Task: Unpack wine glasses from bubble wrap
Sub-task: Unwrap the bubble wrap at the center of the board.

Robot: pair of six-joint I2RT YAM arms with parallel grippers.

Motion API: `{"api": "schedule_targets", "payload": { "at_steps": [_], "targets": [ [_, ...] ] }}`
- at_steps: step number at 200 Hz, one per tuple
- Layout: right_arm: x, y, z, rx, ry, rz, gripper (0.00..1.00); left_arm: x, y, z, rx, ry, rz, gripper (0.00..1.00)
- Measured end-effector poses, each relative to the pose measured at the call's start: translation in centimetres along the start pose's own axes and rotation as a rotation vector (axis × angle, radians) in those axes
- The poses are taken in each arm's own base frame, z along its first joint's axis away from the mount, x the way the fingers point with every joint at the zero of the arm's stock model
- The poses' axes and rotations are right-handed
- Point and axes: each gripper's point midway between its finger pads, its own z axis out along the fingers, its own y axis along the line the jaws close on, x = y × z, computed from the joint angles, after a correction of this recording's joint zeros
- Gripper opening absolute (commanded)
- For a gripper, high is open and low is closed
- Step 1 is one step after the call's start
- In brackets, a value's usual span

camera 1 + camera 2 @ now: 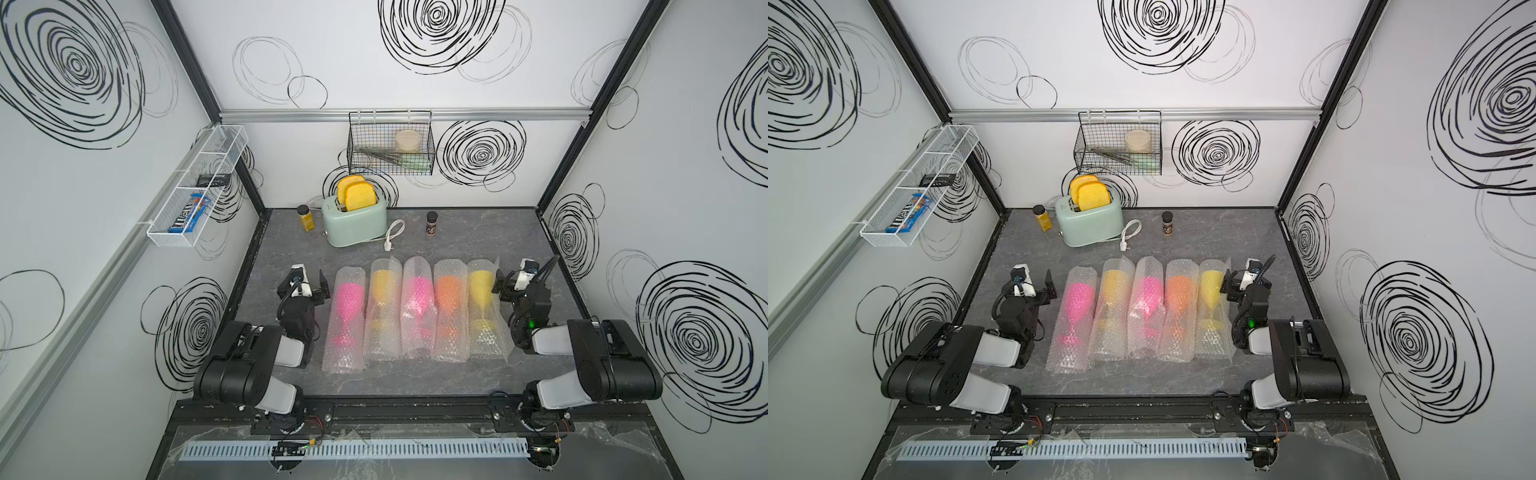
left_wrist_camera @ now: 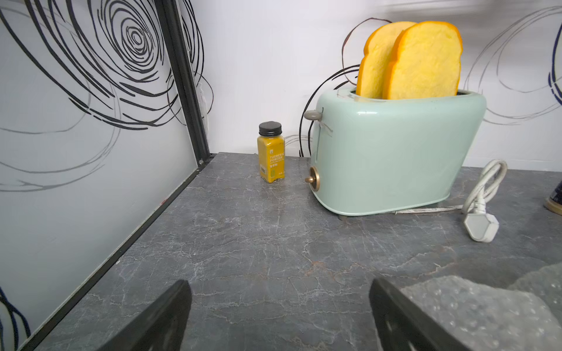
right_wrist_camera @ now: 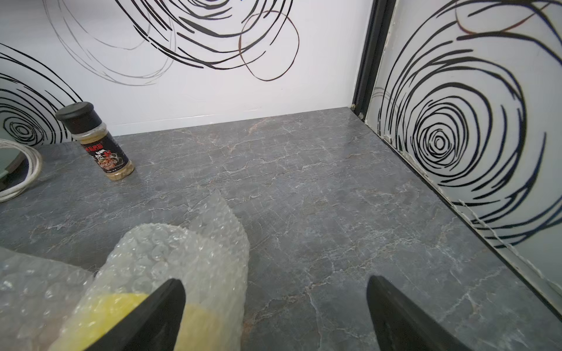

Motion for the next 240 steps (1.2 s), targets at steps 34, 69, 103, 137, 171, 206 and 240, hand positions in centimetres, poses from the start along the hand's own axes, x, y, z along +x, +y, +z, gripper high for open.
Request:
{"api": "schedule_targets", "payload": {
  "at_steps": [34,69,103,137,171,206,240],
  "targets": [
    [0.0,0.0,0.0,0.0,0.0,0.0,0.97,-0.15,-0.68,-0.14,0.013,-0.006,0.005,0.96],
    [0.0,0.0,0.0,0.0,0.0,0.0,0.97,-0.32,-0.87,-0.18,0.018,-0.013,0.007,0.96],
    [0.01,0.0,0.0,0.0,0.0,0.0,0.97,-0.33,-0.82,-0.18,0.015,-0.014,0.009,0.96],
    [0.01,0.0,0.0,0.0,0.0,0.0,0.97,-0.34,-0.82,-0.18,0.015,-0.015,0.009,0.96],
    [0.0,0.01,0.0,0.0,0.0,0.0,0.97,-0.34,-0.82,-0.18,0.015,-0.015,0.009,0.96],
    [0.01,0.01,0.0,0.0,0.0,0.0,0.97,-0.3,-0.83,-0.17,0.017,-0.013,0.009,0.96],
    [0.08,-0.12,0.12,-0.003,0.012,0.001,0.97,-0.15,-0.61,-0.07,0.021,-0.006,0.01,0.96]
  ]
}}
